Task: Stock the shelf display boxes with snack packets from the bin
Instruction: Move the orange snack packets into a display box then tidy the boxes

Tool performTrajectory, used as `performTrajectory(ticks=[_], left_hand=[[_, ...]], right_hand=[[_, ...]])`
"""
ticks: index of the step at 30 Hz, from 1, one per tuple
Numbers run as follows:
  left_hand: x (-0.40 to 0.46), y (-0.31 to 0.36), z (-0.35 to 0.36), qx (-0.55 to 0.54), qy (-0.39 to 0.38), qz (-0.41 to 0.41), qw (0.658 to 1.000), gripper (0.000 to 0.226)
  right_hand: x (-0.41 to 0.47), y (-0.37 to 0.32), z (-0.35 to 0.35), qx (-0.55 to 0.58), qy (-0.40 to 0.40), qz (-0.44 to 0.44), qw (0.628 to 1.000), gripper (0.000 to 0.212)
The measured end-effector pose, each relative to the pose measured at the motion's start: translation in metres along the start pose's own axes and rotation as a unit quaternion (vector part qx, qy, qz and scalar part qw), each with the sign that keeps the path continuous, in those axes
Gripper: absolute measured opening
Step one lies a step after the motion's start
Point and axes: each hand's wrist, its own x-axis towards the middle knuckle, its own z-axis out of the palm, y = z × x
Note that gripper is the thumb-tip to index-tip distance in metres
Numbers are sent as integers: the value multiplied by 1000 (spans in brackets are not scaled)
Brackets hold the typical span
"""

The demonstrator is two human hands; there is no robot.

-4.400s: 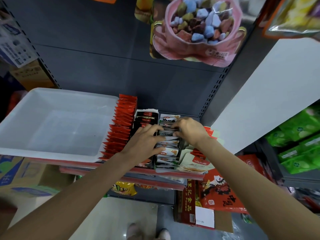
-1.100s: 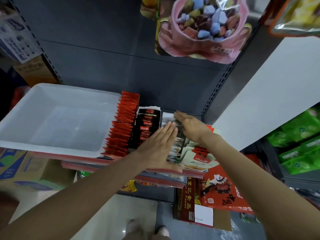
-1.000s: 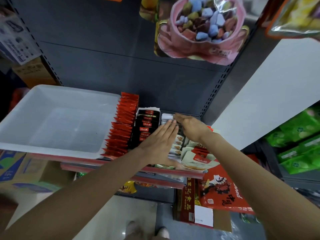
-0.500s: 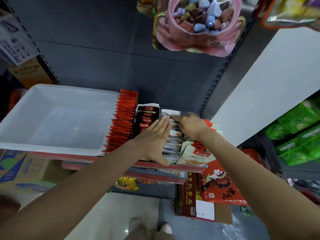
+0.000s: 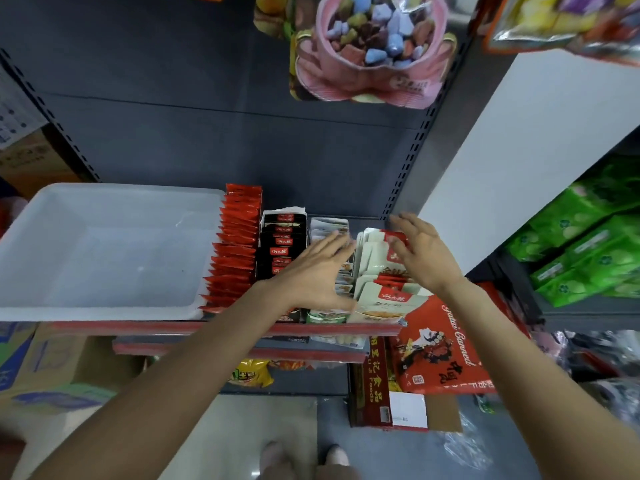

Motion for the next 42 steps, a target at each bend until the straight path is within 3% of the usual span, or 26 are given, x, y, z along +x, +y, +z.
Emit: performTrajectory(ticks=[3, 5, 11, 14, 20, 23, 25, 27, 30, 33, 35, 39, 42], left_hand=[[7, 19, 4, -118, 74, -14, 990, 78], [14, 31, 5, -147, 97, -14, 984, 74], [41, 54, 8, -8, -22, -51, 998, 130], [47, 63, 16, 76, -9, -84, 993, 134], [50, 82, 24, 178, 106, -121, 971, 112], [51, 87, 23, 221, 146, -114, 958, 102], [48, 87, 23, 226, 161, -99, 956, 81], [45, 88, 25, 210, 162, -83, 961, 65], [44, 86, 32, 160, 155, -73, 972, 61], [43, 81, 37, 137, 131, -51, 980, 54], [42, 76, 39, 125, 121, -48, 984, 53], [41, 73, 39, 114, 120, -46, 985, 49], [41, 73, 36, 130, 120, -46, 983, 42]], right_hand=[[-20, 15, -6, 62, -4, 38, 997, 50], [-29, 24, -9, 101, -16, 43, 994, 51], [-30, 49, -13, 194, -30, 20, 980, 45], [-28, 57, -16, 205, -32, 3, 978, 46], [-23, 66, -12, 195, -52, -34, 979, 54], [-25, 67, -10, 206, -24, -61, 976, 39], [-29, 69, -9, 219, -14, -77, 972, 22], [-28, 73, -9, 236, -10, -74, 969, 19], [-15, 80, -8, 215, 22, -58, 975, 23], [-1, 78, -8, 197, -53, -59, 977, 46], [3, 73, -6, 189, -108, -62, 974, 51], [5, 73, -2, 96, -82, -108, 986, 47], [-1, 72, -5, 99, -59, -145, 983, 35]])
